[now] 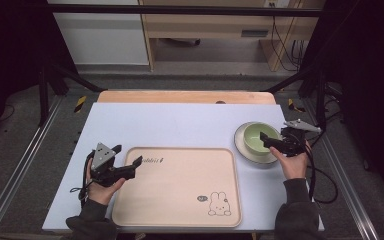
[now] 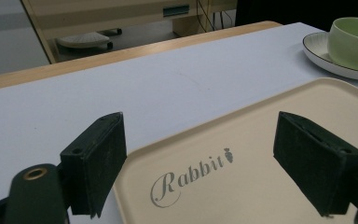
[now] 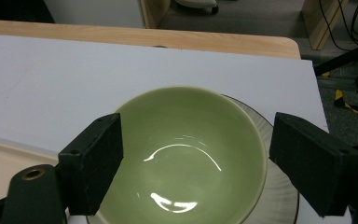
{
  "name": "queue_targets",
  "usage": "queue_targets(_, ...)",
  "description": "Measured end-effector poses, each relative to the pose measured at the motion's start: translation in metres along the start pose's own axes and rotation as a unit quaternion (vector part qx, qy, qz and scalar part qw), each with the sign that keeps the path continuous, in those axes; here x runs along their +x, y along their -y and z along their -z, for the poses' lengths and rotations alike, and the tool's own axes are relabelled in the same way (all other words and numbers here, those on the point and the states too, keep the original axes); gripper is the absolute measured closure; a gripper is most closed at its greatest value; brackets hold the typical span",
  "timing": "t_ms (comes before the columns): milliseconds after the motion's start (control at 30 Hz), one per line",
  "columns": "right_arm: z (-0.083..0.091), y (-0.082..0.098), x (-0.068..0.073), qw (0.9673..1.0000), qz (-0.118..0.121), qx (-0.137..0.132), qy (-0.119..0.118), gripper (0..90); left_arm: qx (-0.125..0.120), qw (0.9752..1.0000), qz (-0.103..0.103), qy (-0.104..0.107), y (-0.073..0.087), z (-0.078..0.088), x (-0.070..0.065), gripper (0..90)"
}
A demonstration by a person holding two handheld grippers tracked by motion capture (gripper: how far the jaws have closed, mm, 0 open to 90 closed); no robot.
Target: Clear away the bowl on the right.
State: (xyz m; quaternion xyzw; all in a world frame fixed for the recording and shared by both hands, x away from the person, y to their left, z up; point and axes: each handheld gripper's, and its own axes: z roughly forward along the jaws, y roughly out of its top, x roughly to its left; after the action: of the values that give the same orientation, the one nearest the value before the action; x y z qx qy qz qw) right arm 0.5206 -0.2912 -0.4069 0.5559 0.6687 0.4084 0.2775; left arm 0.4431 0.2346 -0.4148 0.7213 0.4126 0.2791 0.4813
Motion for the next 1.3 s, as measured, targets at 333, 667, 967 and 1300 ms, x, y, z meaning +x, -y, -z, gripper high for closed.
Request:
queue_targets(333,-0.014,0.001,-0.010,0.9998,-0.009,0.015,0.010,20.6,-0.001,1.0000,-0.001,0.001,0.000,0.001,0.000,16.9)
queue_targets(667,-0.025,0.003,-0.018,0.9989,-0.014,0.036,0.026,25.7,-0.001,1.0000,0.000,0.000,0.000,0.000,0.000,16.9)
queue_targets(967,-0.036,0.008,-0.022,0.9970,-0.024,0.064,0.036,31.8,0.001,1.0000,0.001,0.000,0.000,0.000,0.000,16.8)
queue_targets(1300,-0.044,0.012,-0.027,0.9943,-0.031,0.096,0.034,43.6,0.005,1.0000,-0.001,0.001,0.001,-0.002,0.000,16.8)
